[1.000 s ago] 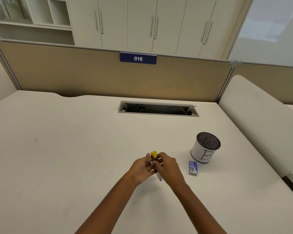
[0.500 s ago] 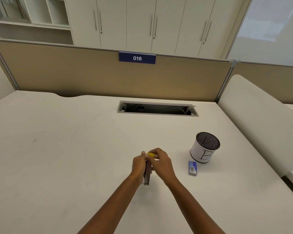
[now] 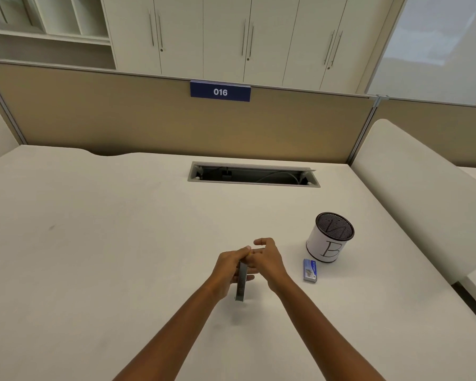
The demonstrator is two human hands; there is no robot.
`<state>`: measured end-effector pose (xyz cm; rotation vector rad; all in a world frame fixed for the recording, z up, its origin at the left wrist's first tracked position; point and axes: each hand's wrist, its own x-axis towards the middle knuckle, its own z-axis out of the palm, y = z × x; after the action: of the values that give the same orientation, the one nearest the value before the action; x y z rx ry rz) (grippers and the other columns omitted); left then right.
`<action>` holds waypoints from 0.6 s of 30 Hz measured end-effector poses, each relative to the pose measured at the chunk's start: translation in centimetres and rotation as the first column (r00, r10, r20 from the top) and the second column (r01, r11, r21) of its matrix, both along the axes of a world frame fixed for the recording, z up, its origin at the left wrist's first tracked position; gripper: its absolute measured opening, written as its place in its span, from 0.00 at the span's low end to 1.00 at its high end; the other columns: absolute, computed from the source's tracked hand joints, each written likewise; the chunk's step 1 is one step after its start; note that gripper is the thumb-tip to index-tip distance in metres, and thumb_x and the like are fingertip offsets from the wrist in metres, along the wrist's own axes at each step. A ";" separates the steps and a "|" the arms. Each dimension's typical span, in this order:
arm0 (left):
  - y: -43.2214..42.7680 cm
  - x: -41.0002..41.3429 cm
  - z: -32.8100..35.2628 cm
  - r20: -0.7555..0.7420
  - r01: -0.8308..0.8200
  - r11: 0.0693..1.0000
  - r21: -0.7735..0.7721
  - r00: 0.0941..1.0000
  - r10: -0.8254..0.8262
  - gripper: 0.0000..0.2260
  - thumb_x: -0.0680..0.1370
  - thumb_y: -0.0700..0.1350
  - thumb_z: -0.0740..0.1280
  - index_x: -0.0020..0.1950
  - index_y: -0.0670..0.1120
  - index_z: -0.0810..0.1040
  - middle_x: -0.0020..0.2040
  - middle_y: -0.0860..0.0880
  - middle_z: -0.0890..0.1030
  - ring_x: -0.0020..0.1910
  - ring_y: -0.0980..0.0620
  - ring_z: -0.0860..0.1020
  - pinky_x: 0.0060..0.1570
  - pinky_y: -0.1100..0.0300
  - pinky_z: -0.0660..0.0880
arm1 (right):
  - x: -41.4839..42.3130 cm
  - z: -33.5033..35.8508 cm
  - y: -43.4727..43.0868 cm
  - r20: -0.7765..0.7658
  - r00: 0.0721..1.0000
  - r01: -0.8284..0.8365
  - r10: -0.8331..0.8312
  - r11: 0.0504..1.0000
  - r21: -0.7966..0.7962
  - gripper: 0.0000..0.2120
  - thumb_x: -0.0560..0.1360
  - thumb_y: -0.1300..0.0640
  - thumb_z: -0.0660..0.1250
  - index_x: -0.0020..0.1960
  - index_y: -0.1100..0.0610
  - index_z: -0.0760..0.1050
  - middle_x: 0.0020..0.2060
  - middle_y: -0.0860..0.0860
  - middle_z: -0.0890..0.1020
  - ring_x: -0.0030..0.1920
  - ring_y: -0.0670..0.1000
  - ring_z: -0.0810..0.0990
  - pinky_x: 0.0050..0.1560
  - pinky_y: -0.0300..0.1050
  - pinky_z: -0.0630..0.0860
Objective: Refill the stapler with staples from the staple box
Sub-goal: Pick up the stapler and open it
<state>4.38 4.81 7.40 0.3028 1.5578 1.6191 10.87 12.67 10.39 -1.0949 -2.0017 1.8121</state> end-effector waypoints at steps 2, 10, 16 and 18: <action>0.0 0.1 -0.2 0.009 0.005 1.000 0.007 1.000 -0.005 0.13 0.78 0.48 0.62 0.52 0.41 0.80 0.41 0.45 0.83 0.39 0.50 0.83 0.37 0.60 0.81 | 0.1 -0.2 0.1 0.005 1.000 -0.006 0.006 1.000 0.028 0.21 0.70 0.69 0.65 0.60 0.62 0.63 0.43 0.56 0.76 0.39 0.51 0.78 0.38 0.39 0.74; 0.4 0.1 0.6 -0.011 -0.015 1.000 0.016 1.000 0.015 0.11 0.79 0.46 0.61 0.46 0.42 0.80 0.42 0.43 0.82 0.39 0.50 0.83 0.41 0.59 0.80 | -0.1 -0.4 0.3 -0.022 1.000 0.000 0.004 0.988 0.152 0.17 0.71 0.67 0.65 0.59 0.63 0.67 0.47 0.57 0.77 0.45 0.53 0.77 0.46 0.43 0.76; 0.1 0.0 0.4 0.022 -0.023 1.000 0.015 1.000 0.022 0.12 0.79 0.47 0.61 0.48 0.41 0.80 0.38 0.45 0.82 0.36 0.50 0.82 0.36 0.61 0.81 | -0.1 -0.5 0.2 -0.021 0.999 -0.025 0.029 0.984 0.179 0.13 0.70 0.67 0.65 0.55 0.64 0.71 0.46 0.57 0.79 0.46 0.54 0.79 0.45 0.42 0.77; 0.4 0.1 0.4 -0.009 -0.046 0.999 0.004 0.999 0.046 0.13 0.79 0.46 0.61 0.52 0.39 0.79 0.37 0.44 0.81 0.33 0.52 0.82 0.36 0.61 0.81 | -0.2 -0.6 -0.1 -0.028 0.999 -0.010 0.018 0.971 0.238 0.11 0.70 0.68 0.64 0.52 0.65 0.73 0.46 0.59 0.80 0.44 0.53 0.78 0.42 0.40 0.76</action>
<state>4.44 5.17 7.81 0.2783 1.5794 1.6579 10.63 12.62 9.79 -0.9774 -2.1454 1.5345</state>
